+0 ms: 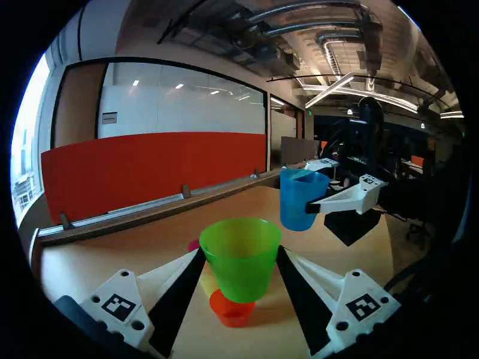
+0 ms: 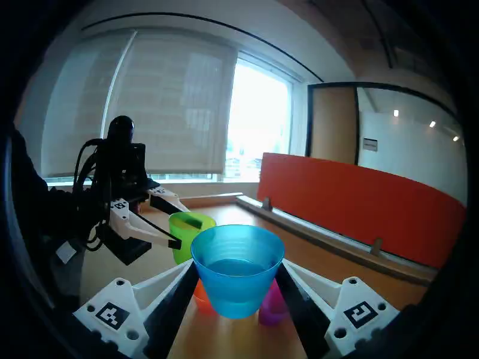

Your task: Pour water

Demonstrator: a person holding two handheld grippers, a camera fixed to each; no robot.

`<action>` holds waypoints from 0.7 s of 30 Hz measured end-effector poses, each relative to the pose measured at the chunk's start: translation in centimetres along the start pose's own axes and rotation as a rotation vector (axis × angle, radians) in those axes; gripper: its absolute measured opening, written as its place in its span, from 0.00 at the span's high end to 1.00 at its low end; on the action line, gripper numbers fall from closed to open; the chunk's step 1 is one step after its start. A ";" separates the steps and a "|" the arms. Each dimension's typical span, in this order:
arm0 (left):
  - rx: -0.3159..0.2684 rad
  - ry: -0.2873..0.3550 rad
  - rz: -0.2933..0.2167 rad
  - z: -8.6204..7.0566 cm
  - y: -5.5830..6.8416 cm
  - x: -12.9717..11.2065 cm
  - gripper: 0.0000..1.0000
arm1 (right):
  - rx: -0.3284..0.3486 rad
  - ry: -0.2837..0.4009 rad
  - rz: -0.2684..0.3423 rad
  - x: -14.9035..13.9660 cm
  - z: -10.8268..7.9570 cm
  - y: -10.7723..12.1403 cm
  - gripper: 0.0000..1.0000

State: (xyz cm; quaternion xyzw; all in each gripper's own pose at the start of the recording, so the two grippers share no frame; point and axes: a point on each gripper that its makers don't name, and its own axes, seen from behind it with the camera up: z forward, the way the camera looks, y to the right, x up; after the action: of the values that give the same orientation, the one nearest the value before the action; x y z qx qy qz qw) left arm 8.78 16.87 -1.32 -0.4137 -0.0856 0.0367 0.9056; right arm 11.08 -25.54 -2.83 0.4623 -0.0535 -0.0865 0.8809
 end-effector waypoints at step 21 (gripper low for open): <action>-0.001 0.066 -0.002 -0.7 0.4 0.8 0.15 | 0.022 0.068 0.006 2.4 1.5 -0.8 0.12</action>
State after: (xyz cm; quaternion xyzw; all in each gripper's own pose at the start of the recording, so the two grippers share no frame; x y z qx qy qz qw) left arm 9.69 16.71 -1.95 -0.4149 -0.0560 0.0220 0.9079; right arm 13.13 -27.67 -2.56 0.4746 -0.0261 -0.0675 0.8772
